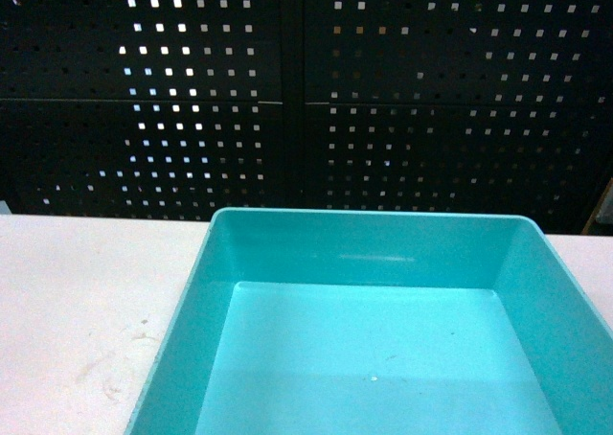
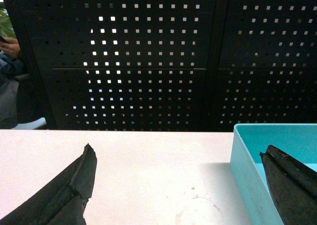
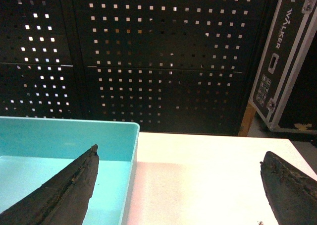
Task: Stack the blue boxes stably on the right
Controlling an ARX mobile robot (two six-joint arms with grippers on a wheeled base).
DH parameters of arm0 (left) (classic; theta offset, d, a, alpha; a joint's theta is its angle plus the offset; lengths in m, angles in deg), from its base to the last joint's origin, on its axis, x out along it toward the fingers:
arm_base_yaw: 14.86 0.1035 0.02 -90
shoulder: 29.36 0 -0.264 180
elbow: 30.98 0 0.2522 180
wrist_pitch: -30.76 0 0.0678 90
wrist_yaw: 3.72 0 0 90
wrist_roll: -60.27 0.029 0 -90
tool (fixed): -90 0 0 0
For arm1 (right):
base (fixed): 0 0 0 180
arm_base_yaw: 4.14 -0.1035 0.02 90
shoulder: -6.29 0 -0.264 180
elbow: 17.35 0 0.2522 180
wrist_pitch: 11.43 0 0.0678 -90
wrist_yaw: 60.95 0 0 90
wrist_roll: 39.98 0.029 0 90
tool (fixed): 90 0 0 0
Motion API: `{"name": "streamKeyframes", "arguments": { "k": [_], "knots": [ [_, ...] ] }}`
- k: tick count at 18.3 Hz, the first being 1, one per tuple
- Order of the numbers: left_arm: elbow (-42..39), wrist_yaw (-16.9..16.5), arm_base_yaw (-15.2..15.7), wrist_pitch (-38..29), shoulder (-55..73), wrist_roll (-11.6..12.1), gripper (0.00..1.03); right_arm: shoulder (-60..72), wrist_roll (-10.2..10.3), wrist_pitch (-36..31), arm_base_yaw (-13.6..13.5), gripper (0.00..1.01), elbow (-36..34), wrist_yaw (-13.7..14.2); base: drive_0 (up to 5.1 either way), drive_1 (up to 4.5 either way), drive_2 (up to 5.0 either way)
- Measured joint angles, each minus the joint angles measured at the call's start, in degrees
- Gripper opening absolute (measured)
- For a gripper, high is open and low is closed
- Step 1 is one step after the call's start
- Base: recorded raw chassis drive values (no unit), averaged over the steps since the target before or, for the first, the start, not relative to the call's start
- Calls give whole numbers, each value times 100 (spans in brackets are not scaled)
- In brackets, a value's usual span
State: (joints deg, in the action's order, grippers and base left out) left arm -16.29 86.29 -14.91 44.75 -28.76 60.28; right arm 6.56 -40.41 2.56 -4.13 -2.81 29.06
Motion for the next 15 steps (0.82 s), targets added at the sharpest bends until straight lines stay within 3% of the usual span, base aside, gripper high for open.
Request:
{"name": "streamKeyframes", "arguments": {
  "k": [15],
  "knots": [
    [0,0,0,0,0,0,98,0,0,2,0,98,0,0,0,0,0]
  ]
}}
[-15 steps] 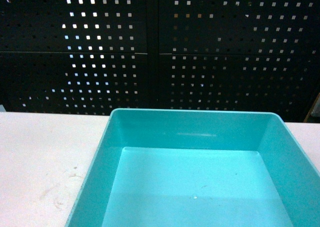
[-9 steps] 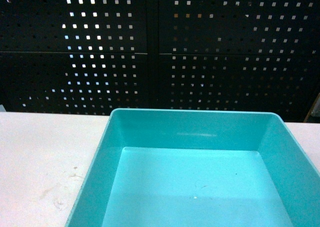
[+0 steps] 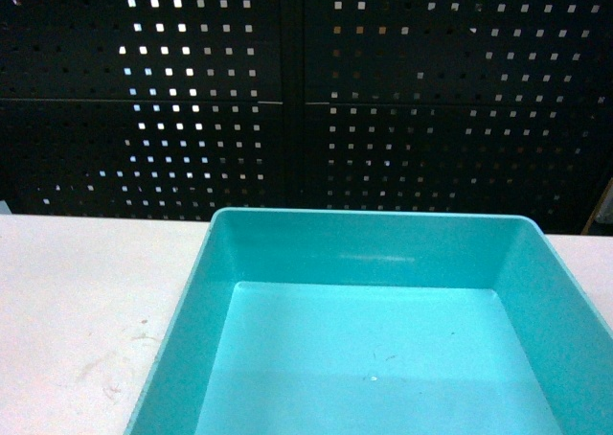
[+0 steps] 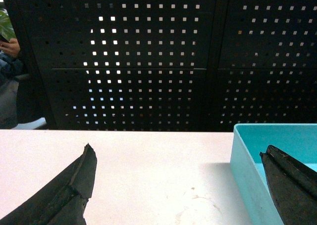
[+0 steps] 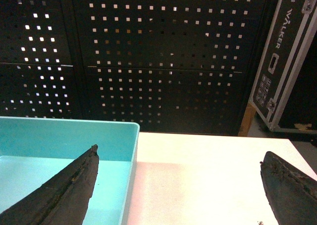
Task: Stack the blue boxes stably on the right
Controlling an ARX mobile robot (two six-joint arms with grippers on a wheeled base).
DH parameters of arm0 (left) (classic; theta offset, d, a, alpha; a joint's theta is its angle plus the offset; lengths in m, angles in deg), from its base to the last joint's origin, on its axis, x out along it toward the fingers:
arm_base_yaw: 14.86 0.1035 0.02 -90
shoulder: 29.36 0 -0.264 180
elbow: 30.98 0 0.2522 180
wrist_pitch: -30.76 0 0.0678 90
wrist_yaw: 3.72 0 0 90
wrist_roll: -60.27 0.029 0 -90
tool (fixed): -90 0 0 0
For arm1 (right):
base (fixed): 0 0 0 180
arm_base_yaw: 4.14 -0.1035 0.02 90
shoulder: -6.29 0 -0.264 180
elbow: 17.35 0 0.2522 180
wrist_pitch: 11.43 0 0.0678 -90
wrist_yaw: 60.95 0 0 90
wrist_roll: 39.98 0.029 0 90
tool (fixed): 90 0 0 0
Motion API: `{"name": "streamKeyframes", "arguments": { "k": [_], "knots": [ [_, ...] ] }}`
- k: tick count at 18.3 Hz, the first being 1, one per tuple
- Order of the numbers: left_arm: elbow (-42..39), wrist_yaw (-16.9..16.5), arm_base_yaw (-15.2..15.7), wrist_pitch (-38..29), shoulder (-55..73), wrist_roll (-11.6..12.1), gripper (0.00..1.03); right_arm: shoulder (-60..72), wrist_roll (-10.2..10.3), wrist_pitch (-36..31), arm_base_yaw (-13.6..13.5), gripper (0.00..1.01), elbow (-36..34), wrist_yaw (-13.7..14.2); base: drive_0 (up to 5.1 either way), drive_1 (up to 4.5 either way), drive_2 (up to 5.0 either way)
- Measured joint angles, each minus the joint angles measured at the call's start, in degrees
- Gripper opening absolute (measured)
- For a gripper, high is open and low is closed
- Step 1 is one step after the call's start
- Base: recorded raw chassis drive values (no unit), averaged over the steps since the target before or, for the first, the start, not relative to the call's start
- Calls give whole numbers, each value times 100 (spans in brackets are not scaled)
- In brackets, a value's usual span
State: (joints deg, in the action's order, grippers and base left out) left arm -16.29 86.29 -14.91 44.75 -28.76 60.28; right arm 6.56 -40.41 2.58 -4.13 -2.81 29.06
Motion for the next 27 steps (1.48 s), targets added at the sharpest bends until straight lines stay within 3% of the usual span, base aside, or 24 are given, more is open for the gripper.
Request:
{"name": "streamKeyframes", "arguments": {
  "k": [14,15,16,18,20,21,24,27],
  "knots": [
    [0,0,0,0,0,0,98,0,0,-15,9,98,0,-15,0,0,0],
    [-2,146,-144,98,13,-31,98,72,2,-267,173,98,-7,-326,0,0,0],
    [-2,195,-326,22,90,-74,98,278,0,-468,219,98,-9,-393,0,0,0],
    [2,155,-439,-695,852,-155,98,1182,-4,-1355,-52,98,0,-407,0,0,0],
    [310,-192,-348,-1941,2699,-160,98,2778,-72,-2573,-385,98,232,-413,0,0,0],
    [597,-354,-348,-2162,3217,-166,98,3220,-120,-2894,-466,98,420,-417,0,0,0],
    [1788,-621,-350,-2140,4953,-157,98,4863,-494,-3740,-774,98,1246,-568,0,0,0],
    [2916,-592,-481,-1683,6430,-114,98,6406,-748,-3611,-796,98,1939,-610,0,0,0]
  ]
}}
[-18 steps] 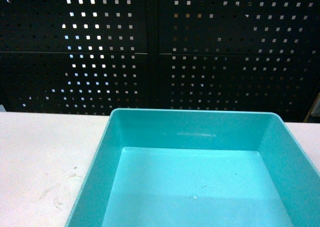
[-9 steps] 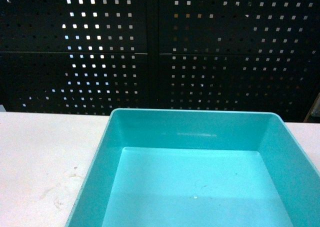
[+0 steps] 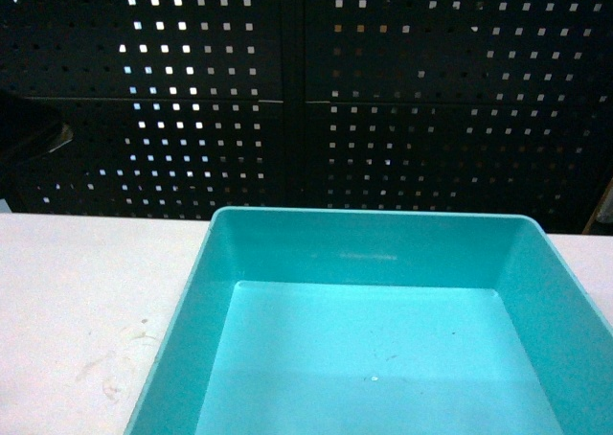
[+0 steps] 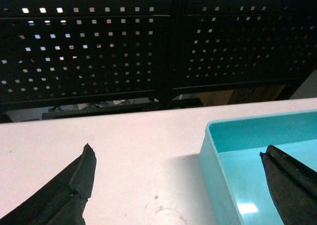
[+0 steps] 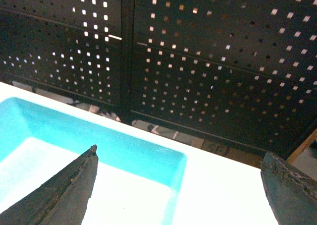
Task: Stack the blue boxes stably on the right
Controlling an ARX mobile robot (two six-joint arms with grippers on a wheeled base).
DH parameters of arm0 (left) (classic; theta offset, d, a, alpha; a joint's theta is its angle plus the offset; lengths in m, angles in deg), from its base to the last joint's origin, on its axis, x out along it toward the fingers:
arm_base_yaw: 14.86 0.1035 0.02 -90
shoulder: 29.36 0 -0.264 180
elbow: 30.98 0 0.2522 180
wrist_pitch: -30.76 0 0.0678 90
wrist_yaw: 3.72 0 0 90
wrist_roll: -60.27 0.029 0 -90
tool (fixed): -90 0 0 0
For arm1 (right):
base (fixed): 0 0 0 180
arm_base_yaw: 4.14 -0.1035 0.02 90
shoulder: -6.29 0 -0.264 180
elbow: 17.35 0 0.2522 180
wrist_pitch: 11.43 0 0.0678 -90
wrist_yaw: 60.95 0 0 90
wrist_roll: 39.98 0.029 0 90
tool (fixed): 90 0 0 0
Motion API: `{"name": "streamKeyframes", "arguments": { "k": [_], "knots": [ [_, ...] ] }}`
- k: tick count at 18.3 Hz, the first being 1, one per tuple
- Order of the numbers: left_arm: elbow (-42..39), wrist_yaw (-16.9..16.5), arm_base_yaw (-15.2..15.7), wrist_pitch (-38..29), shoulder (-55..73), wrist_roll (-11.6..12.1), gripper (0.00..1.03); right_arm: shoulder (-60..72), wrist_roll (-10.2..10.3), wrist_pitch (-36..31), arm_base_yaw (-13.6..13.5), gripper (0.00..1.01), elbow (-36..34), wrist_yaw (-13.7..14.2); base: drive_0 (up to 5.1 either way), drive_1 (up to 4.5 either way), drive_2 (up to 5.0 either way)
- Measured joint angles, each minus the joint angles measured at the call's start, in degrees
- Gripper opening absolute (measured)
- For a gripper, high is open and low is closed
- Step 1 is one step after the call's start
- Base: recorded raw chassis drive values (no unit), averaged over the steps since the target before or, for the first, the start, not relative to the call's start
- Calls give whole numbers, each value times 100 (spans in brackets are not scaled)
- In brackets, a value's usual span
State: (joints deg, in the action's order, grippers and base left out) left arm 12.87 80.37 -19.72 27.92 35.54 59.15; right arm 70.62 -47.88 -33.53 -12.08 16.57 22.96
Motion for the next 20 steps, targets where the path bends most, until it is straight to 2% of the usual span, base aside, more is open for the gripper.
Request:
{"name": "streamKeyframes", "arguments": {
  "k": [2,6,12,18,19,20],
  "knots": [
    [675,35,-129,319,538,11,98,546,-98,293,-37,98,476,-13,0,0,0],
    [1513,85,-455,986,1272,0,98,1261,-229,437,-37,98,1097,-15,0,0,0],
    [1781,352,-894,1377,1928,-111,98,1930,-317,407,-28,98,1287,28,0,0,0],
    [1838,695,-1237,1460,2686,-442,98,2588,-452,208,15,98,1394,-2,0,0,0],
    [1908,883,-1318,1534,2942,-568,98,2881,-531,63,90,98,1394,0,0,0,0],
    [2070,881,-1355,1569,3272,-710,98,3176,-610,-105,140,98,1379,-9,0,0,0]
  ]
}}
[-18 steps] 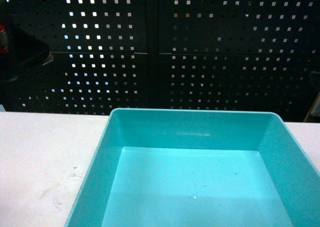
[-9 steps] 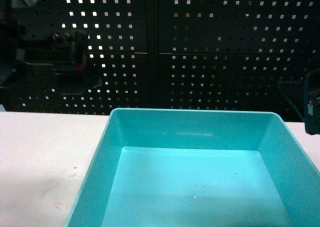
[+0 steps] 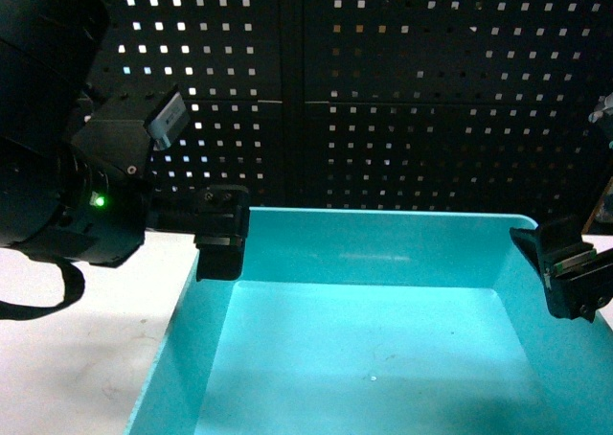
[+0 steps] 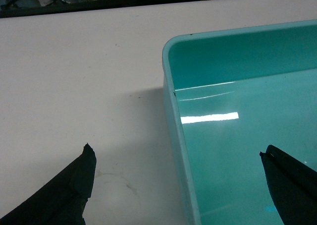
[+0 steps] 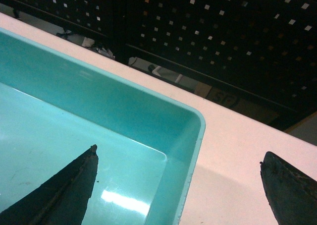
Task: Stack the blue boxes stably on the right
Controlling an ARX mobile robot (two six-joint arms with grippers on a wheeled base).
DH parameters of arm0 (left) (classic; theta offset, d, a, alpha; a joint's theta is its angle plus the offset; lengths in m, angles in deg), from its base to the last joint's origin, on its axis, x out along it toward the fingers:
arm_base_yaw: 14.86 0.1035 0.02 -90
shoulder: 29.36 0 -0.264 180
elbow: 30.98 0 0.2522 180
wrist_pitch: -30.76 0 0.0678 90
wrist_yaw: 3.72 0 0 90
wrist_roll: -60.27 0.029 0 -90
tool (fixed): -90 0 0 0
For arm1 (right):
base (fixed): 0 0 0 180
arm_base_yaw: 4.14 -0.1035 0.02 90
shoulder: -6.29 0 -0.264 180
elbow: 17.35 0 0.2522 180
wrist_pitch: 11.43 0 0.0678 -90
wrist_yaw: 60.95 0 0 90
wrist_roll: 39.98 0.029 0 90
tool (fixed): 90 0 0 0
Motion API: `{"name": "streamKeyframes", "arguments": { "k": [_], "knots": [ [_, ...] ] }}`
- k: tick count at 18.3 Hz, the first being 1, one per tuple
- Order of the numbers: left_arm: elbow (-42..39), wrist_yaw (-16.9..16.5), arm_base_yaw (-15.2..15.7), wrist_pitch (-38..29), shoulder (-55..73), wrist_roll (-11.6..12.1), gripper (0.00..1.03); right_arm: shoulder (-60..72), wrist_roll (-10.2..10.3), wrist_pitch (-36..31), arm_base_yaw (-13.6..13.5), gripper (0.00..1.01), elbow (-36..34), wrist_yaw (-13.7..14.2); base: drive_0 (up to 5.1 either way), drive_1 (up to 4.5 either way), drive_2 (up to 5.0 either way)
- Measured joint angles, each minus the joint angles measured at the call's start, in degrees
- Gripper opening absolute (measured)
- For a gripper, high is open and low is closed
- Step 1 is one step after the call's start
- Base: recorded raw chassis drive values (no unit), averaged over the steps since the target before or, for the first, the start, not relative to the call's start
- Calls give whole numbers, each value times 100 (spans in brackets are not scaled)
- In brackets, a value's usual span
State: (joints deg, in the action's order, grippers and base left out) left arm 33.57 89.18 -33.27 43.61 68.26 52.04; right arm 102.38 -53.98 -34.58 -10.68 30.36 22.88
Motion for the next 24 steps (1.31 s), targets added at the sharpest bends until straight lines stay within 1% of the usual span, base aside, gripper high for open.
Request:
{"name": "streamKeyframes", "arguments": {
  "k": [3,6,9,11,13,15,18,19,20,21,22,23,24],
  "knots": [
    [177,101,-83,52,413,-107,98,435,-72,-267,74,98,-85,-31,0,0,0],
    [234,168,-153,138,627,-317,98,776,-116,-507,133,98,-247,-28,0,0,0],
    [184,214,-271,79,706,-494,98,1032,-216,-774,173,98,-470,9,0,0,0],
    [96,225,-321,52,706,-555,98,1119,-238,-894,168,98,-535,20,0,0,0],
    [33,378,-393,103,708,-623,98,1145,-260,-999,168,98,-577,39,0,0,0],
    [31,420,-452,105,723,-675,98,1150,-260,-1040,164,97,-605,42,0,0,0],
    [31,439,-553,155,723,-715,98,1154,-273,-1130,138,71,-675,57,0,0,0],
    [31,444,-568,151,723,-761,98,1156,-284,-1167,127,62,-706,61,0,0,0],
    [24,481,-577,166,723,-822,98,1156,-289,-1250,129,42,-769,63,0,0,0],
    [-26,605,-577,175,723,-892,98,1156,-151,-1355,122,24,-852,83,0,0,0],
    [-111,678,-619,192,721,-1001,98,1137,256,-1419,120,13,-922,68,0,0,0],
    [-127,680,-708,227,708,-1128,98,1099,490,-1491,50,9,-992,59,0,0,0],
    [-129,697,-831,356,675,-1338,98,1099,605,-1569,46,8,-1038,72,0,0,0]
  ]
}}
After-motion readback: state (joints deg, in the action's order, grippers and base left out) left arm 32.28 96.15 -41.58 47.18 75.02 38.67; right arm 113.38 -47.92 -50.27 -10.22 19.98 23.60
